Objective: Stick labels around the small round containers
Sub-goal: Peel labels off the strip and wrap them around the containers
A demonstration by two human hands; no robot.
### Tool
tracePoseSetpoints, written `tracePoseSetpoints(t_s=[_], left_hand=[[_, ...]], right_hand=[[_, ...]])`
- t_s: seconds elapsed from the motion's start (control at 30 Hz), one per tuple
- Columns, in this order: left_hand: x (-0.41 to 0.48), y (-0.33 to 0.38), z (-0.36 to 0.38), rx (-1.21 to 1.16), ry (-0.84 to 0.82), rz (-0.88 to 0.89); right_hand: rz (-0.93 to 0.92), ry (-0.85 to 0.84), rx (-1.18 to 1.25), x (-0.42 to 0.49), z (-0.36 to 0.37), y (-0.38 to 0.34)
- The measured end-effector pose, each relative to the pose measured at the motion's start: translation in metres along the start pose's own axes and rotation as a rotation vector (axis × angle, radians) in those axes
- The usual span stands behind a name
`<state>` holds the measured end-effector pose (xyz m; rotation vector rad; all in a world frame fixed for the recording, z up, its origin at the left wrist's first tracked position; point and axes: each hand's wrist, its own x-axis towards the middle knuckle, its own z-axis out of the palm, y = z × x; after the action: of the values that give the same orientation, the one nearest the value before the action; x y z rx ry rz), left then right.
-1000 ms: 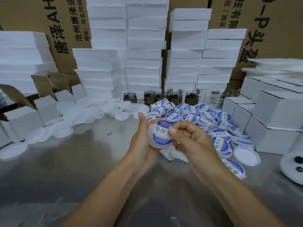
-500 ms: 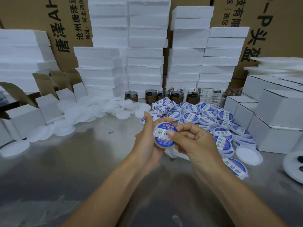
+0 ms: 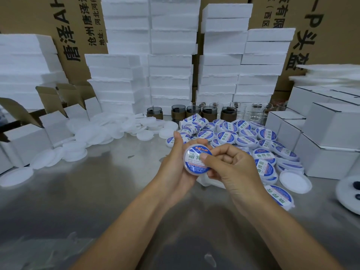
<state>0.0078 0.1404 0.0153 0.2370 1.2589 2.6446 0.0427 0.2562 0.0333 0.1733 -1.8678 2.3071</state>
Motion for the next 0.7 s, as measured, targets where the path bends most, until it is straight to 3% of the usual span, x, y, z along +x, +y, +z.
tracePoseSetpoints(t_s=[0.7], left_hand=[[-0.0053, 0.0032, 0.0044, 0.049, -0.045, -0.013]], right_hand=[[-0.033, -0.004, -0.047, 0.0002, -0.0009, 0.0013]])
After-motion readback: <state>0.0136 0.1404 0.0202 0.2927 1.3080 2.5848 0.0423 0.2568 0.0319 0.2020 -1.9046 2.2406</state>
